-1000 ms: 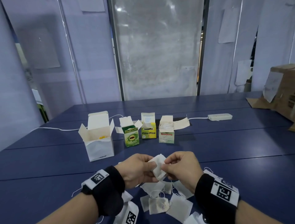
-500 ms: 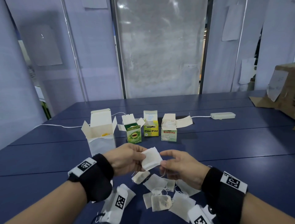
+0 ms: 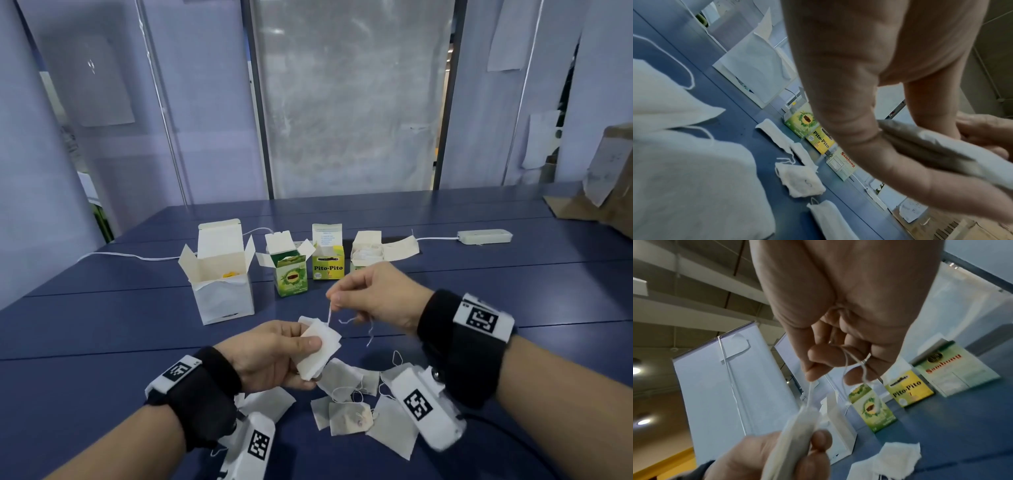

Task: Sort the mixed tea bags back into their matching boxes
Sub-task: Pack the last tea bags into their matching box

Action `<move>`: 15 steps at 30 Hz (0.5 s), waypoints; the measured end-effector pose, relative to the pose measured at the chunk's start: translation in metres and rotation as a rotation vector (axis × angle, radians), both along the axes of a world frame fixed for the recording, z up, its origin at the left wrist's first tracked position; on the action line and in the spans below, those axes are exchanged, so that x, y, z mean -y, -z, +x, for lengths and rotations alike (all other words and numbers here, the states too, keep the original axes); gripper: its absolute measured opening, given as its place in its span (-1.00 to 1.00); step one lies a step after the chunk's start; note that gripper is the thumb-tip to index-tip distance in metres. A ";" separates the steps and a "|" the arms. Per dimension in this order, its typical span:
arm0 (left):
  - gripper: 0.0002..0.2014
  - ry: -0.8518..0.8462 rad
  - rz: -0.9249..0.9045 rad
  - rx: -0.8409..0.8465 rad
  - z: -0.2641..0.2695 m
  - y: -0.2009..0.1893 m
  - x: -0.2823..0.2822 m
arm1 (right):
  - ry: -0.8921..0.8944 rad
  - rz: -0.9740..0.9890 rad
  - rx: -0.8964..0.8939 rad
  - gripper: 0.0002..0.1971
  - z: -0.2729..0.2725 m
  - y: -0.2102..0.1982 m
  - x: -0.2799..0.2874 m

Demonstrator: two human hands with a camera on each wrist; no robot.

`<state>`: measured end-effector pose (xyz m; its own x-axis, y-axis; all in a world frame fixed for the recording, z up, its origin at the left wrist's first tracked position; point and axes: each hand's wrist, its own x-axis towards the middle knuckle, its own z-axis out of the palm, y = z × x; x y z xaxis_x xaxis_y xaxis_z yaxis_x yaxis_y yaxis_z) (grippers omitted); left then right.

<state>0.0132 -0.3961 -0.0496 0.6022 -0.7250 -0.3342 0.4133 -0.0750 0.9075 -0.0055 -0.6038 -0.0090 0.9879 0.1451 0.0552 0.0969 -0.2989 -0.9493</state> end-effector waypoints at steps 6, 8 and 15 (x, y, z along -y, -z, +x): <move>-0.78 0.062 -0.051 -0.002 0.004 -0.002 -0.014 | -0.068 -0.150 -0.020 -0.95 0.010 -0.020 0.014; -0.80 0.011 -0.084 -0.048 0.006 -0.006 -0.020 | -0.018 -0.176 -0.055 -0.95 0.012 -0.013 0.022; -0.73 -0.478 -0.025 -0.193 0.018 -0.003 -0.034 | 0.177 -0.714 -0.063 -0.82 0.016 0.034 0.026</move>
